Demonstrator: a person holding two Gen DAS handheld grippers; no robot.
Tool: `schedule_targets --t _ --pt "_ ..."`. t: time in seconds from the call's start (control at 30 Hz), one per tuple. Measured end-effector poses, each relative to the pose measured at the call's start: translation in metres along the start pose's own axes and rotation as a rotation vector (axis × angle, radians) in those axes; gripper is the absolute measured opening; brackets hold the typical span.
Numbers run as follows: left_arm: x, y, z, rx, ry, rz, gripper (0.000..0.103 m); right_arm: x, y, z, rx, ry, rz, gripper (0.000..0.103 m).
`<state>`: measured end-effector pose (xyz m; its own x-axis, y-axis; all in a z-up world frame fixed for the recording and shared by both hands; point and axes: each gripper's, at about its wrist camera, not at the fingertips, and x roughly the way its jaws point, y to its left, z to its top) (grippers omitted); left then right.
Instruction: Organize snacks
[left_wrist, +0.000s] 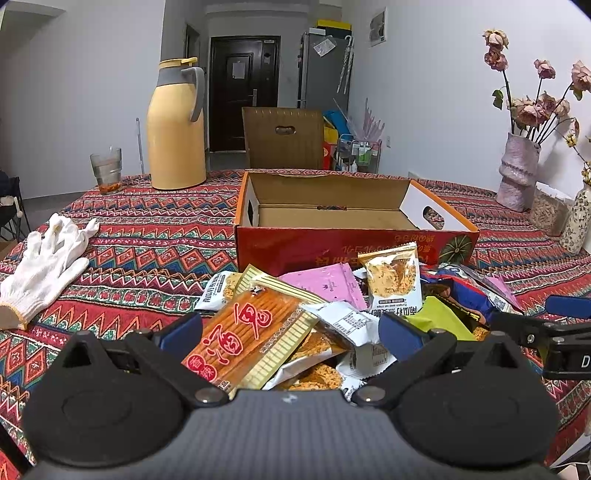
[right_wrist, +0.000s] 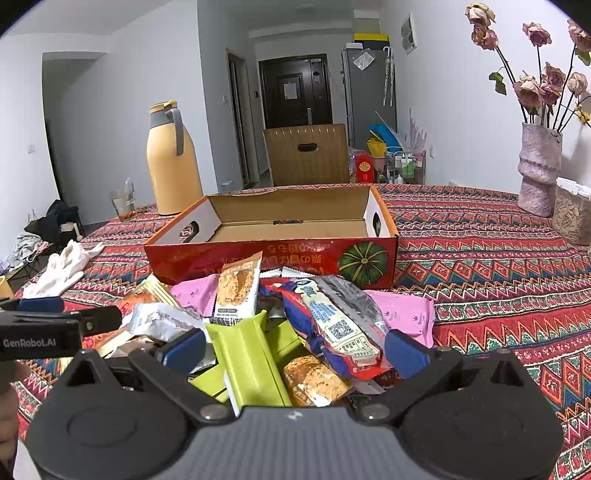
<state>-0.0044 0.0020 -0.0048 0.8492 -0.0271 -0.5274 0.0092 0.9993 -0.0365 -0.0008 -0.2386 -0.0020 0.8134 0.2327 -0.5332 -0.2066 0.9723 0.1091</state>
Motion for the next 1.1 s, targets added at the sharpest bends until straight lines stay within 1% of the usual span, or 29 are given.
schedule_targets --t 1.1 --pt "0.0001 -0.0003 -0.0027 -0.006 0.003 -0.002 0.103 -0.0008 -0.0001 -0.0018 -0.004 0.003 -0.001 0.103"
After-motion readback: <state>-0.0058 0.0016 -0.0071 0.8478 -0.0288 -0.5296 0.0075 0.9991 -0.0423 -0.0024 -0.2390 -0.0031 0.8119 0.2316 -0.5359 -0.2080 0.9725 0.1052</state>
